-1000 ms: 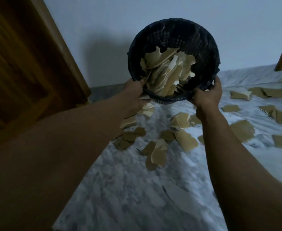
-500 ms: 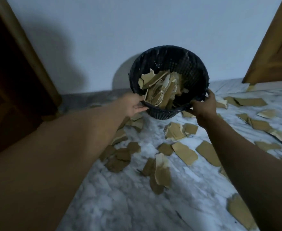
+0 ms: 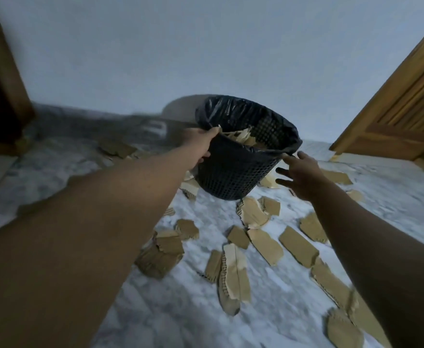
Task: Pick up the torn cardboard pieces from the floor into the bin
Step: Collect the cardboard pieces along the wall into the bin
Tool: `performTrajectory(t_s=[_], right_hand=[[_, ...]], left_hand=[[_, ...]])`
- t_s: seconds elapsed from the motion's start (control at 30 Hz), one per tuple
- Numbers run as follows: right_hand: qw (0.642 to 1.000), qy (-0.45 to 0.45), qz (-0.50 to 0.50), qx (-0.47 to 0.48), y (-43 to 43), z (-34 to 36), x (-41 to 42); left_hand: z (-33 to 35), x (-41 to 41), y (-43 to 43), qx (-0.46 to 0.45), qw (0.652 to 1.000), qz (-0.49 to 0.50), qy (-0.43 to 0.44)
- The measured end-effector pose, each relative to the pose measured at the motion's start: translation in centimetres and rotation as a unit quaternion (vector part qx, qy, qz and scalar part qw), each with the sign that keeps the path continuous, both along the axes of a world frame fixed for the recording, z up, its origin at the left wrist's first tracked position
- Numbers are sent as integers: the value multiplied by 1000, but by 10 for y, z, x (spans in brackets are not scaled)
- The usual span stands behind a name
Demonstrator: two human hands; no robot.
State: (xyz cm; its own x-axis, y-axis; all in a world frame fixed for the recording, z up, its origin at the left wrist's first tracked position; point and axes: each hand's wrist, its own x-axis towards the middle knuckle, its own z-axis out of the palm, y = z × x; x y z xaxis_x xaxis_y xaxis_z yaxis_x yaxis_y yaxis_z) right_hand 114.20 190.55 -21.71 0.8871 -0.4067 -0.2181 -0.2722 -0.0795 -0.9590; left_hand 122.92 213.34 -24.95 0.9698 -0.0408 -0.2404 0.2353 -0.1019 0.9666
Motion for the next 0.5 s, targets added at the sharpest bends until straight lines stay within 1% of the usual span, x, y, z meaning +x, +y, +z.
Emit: performTrajectory(t_s=[0.1,0.17,0.23,0.27,0.3,0.37,0.4,0.43,0.47,0.5], right_hand=[[1000,9,-3,-28,24,6,2],[999,8,-11,-31,37,6,-6],[999,22,-11,-43,42,0,-19],[997,43,-10,-59,43,-6,-28],[995,67,-5,-79,43,-16,-37],[981,134,39,-136,44,-41,-59],[968,173,70,-167,46,-56,-73],[951,213,108,-199,48,-73,-87],[927,248,146,-240,49,-91,-101],[902,276,173,-282,50,-109,-113]], left_hand=[[3,4,12,24,999,-4,-23],[2,0,19,67,997,-20,-26],[-5,-13,25,158,984,-72,-29],[-12,-21,29,232,963,-132,-40],[-19,-30,34,322,921,-214,-55],[-31,-48,45,481,795,-367,-50],[-35,-54,50,527,738,-420,-29],[-40,-58,54,553,701,-450,-8],[-45,-60,58,570,679,-462,-1],[-49,-61,61,585,667,-461,-6]])
